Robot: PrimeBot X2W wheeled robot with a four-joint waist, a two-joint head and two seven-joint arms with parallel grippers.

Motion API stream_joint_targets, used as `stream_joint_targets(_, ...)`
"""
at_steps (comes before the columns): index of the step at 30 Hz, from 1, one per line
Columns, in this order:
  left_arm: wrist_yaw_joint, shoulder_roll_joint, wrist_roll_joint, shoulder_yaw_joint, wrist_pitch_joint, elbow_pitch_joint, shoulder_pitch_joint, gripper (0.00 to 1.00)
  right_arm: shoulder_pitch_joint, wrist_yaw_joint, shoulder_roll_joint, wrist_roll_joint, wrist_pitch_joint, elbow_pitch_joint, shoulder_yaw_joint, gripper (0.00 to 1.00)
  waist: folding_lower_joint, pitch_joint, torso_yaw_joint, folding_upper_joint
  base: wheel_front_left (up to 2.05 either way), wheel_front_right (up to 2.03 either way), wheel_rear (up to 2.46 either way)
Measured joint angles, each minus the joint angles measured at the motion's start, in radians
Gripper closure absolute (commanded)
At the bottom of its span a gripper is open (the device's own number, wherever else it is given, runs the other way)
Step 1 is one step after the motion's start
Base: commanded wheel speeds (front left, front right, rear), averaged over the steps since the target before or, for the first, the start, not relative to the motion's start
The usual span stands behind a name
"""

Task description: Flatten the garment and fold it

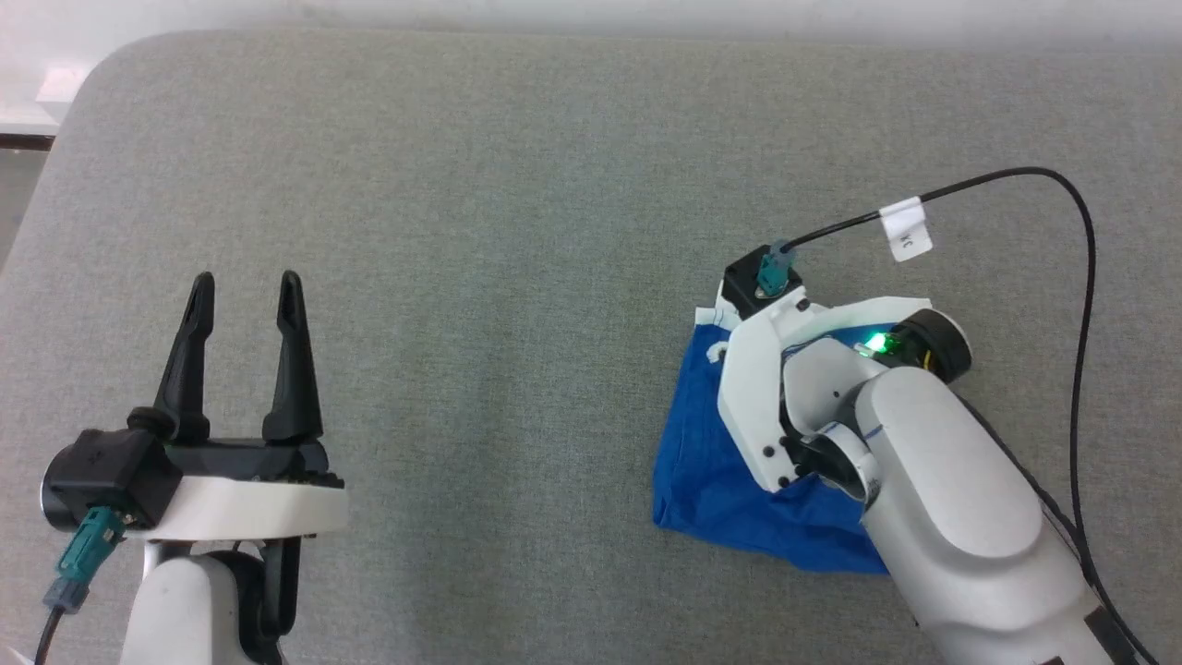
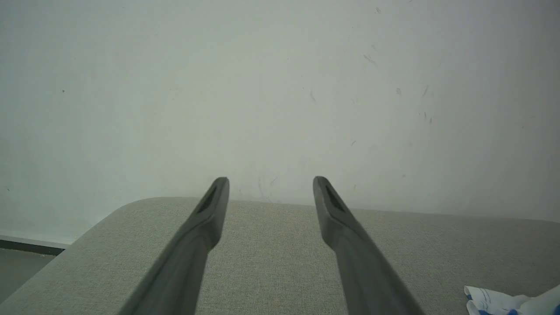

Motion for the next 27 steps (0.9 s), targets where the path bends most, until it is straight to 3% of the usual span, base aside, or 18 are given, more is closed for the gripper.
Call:
stream_joint_targets(4, 0.0, -0.001, 0.0, 0.0, 0.0, 0.001, -0.002, 0.0, -0.027, 0.0, -0.001, 0.024, -0.037, 0.053, 0.041, 1.0, 0.0, 0.004, 0.003, 0.0, 0.0, 0.0, 0.0)
stream_joint_targets(5, 0.0, -0.001, 0.0, 0.0, 0.0, 0.002, -0.004, 0.0, -0.033, -0.001, -0.001, 0.028, -0.046, 0.062, 0.051, 0.8, 0.0, 0.005, 0.003, 0.0, 0.0, 0.0, 0.0)
stream_joint_targets(7, 0.0, -0.002, 0.0, -0.002, 0.0, 0.002, -0.007, 0.0, -0.044, -0.001, -0.002, 0.041, -0.054, 0.078, 0.077, 0.0, 0.0, 0.003, 0.002, 0.0, 0.0, 0.0, 0.0)
stream_joint_targets(18, 0.0, 0.002, 0.0, 0.0, 0.0, -0.001, -0.013, 0.0, -0.081, -0.001, 0.002, 0.153, -0.13, -0.034, 0.169, 0.0, 0.0, -0.027, -0.033, 0.0, 0.0, 0.0, 0.0)
stream_joint_targets(23, 0.0, 0.008, 0.0, 0.002, 0.0, -0.007, 0.002, 0.0, -0.073, -0.001, 0.003, 0.156, -0.113, -0.115, 0.121, 0.0, 0.0, -0.044, -0.066, -0.0001, 0.0, 0.0, 0.0)
stream_joint_targets(27, 0.0, 0.008, 0.0, 0.001, 0.0, -0.012, 0.005, 0.0, -0.036, -0.001, 0.004, 0.09, -0.117, -0.209, -0.009, 0.0, -0.0001, -0.055, -0.09, 0.0, 0.0, 0.0, 0.0)
